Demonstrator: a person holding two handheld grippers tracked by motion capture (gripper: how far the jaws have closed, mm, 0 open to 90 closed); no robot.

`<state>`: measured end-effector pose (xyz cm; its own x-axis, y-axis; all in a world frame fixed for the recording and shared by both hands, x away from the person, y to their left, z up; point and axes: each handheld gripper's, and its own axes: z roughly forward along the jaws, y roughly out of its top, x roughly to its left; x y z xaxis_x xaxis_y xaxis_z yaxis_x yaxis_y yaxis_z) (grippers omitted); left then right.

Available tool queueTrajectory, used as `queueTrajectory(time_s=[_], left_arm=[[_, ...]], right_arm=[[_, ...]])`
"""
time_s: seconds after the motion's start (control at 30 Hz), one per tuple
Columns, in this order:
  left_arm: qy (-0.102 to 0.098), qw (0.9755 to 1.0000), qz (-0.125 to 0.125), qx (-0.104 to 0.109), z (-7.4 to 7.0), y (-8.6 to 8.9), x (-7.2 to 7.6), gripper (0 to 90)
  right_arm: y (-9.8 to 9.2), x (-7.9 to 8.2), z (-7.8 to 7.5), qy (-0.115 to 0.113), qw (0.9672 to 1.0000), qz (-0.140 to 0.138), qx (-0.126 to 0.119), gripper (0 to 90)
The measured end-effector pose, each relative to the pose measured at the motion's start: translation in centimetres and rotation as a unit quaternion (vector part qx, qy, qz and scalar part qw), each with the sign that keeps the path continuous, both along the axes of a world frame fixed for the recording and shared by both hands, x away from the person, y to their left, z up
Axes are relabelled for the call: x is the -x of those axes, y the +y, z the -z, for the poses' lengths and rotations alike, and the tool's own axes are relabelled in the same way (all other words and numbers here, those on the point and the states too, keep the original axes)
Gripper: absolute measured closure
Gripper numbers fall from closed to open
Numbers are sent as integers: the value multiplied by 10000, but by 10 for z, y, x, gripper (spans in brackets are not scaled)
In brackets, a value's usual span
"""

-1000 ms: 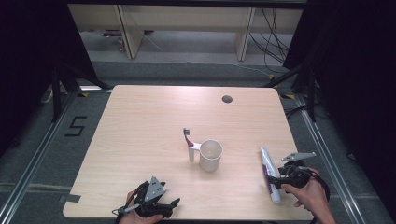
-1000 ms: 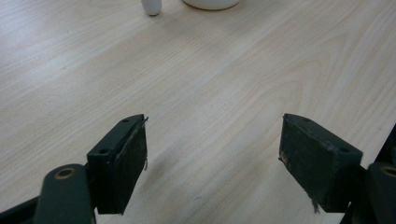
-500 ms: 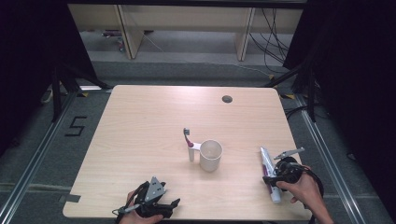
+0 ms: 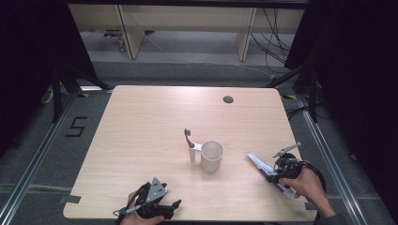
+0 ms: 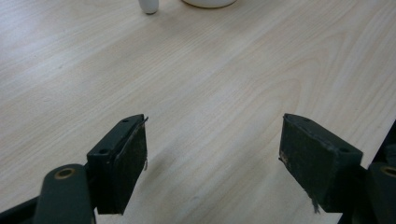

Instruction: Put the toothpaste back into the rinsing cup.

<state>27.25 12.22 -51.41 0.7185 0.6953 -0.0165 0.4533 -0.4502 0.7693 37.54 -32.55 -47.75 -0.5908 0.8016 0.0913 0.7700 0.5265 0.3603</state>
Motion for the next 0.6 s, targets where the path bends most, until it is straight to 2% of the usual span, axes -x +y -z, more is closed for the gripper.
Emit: queueTrajectory(time_s=[0.03, 0.07, 0.17, 0.3, 0.33, 0.37, 0.4, 0.43, 0.5, 0.6], left_arm=[[-5, 10000, -28, 55, 0, -1, 0, 230], [20, 9999, -56, 124, 1, -2, 0, 230], [24, 9999, -20, 102, 1, -2, 1, 230], [30, 9999, -47, 106, 1, -2, 1, 230], [19, 10000, 4, -5, 0, -1, 1, 230], [11, 10000, -16, 17, 0, -1, 1, 230], [17, 9999, -41, 131, 1, -3, 1, 230], [40, 9999, -28, 89, 1, -2, 0, 231], [28, 10000, 1, 87, 2, -2, 1, 230], [23, 10000, -10, 60, 2, -2, -1, 231]], right_arm=[[4, 2, -1, 185, 9996, 227, -63, 600], [2, -1, -1, 147, 9999, 41, 11, 601], [3, -5, -2, 200, 9997, -136, 102, 607], [8, -6, -4, 329, 9989, -211, 269, 619], [9, -7, -5, 340, 9985, -233, 352, 623], [10, -8, -6, 363, 9983, -224, 386, 627], [11, -8, -6, 397, 9980, -279, 394, 633], [11, -9, -6, 392, 9976, -330, 471, 638], [14, -9, -7, 518, 9973, -317, 419, 651], [16, -9, -7, 504, 9968, -426, 449, 681]])
